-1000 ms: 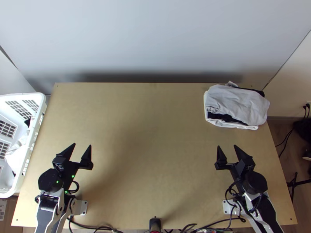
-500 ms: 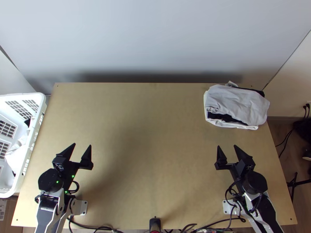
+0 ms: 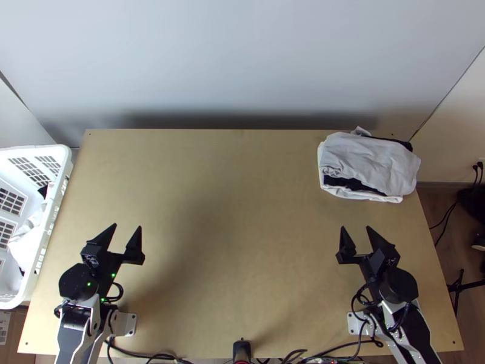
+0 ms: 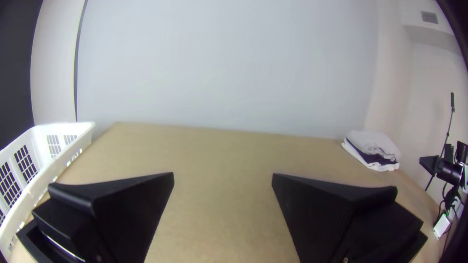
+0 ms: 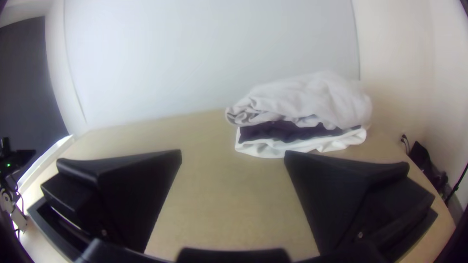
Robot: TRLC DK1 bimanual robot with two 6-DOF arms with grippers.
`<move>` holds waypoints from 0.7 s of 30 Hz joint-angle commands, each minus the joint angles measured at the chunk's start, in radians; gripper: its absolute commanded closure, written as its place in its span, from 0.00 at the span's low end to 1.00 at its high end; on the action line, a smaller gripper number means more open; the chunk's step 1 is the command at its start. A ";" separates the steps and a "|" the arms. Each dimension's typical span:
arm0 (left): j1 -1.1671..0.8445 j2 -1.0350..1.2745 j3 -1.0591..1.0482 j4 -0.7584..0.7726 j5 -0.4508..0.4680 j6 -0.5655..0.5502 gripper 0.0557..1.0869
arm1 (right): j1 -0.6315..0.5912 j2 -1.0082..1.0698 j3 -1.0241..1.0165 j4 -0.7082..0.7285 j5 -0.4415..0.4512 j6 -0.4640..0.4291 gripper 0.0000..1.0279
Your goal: Fold the t-shirt
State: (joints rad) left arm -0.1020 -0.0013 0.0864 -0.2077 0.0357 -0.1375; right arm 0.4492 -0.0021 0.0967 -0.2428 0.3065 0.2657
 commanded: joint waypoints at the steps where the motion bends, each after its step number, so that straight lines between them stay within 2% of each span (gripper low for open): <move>1: 0.008 0.052 0.096 0.036 0.000 0.004 0.05 | -0.010 0.002 0.014 0.042 0.002 -0.003 0.05; 3: 0.025 0.205 0.210 0.013 -0.002 0.016 0.05 | -0.014 0.004 0.024 0.051 0.002 -0.033 0.05; 6: 0.147 0.501 0.449 -0.098 0.000 0.096 0.05 | -0.020 0.054 0.075 0.048 0.000 -0.051 0.05; 9: 0.289 0.745 0.704 -0.240 0.009 0.136 0.05 | -0.032 0.228 0.201 0.020 -0.009 -0.062 0.05; 11: 0.433 0.876 0.854 -0.294 0.027 0.136 0.05 | -0.061 0.341 0.301 -0.007 -0.069 -0.074 0.05; 13: 0.570 0.974 0.994 -0.323 0.081 0.115 0.05 | -0.063 0.502 0.434 -0.064 -0.098 -0.095 0.05; 17: 0.818 1.146 1.193 -0.308 0.076 0.052 0.05 | -0.066 0.846 0.738 -0.266 -0.170 -0.132 0.05; 21: 1.002 1.336 1.297 -0.289 0.030 -0.027 0.05 | -0.067 1.024 0.949 -0.388 -0.178 -0.152 0.05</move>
State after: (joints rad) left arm 0.5724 1.0130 1.1133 -0.4858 0.0929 -0.0807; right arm 0.3920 0.6674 0.6884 -0.4374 0.1741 0.1501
